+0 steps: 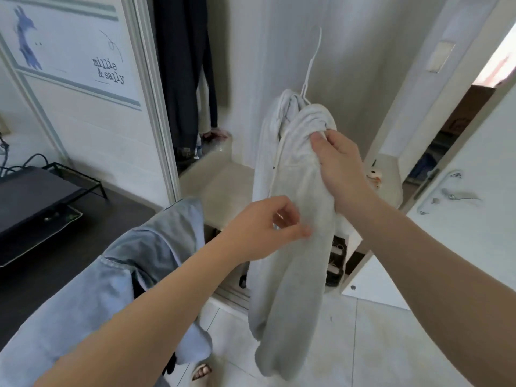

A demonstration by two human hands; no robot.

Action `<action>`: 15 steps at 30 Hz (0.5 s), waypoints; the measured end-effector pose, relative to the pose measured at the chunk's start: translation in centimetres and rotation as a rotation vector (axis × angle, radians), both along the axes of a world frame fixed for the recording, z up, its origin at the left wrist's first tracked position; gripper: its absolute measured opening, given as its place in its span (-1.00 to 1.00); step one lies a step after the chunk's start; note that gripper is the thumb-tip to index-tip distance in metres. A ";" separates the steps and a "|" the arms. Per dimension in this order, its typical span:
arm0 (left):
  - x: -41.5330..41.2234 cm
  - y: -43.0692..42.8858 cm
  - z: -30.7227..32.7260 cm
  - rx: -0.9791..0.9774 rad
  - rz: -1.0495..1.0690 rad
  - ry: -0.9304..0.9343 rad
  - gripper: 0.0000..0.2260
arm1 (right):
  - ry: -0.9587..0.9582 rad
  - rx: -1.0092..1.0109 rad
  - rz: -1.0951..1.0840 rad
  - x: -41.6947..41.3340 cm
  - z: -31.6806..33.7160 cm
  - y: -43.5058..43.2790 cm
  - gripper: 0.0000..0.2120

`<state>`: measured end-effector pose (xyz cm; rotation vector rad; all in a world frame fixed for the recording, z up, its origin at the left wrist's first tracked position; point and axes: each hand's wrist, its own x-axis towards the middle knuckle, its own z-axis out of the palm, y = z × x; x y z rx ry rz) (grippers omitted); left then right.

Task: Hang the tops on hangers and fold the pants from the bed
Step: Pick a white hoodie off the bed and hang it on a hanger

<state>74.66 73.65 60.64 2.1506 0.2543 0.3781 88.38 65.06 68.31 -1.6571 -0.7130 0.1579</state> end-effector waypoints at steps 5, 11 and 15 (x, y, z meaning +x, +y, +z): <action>5.0 6.1 3.8 0.075 0.020 -0.016 -0.52 | -0.004 0.120 -0.080 2.8 6.6 8.4 -0.65; 9.2 14.5 9.8 0.375 0.090 -0.127 -0.52 | -0.061 0.298 -0.130 5.6 15.3 16.3 -0.71; 11.3 19.4 15.1 0.454 0.128 -0.220 -0.78 | -0.155 0.348 -0.144 7.1 21.2 20.8 -0.81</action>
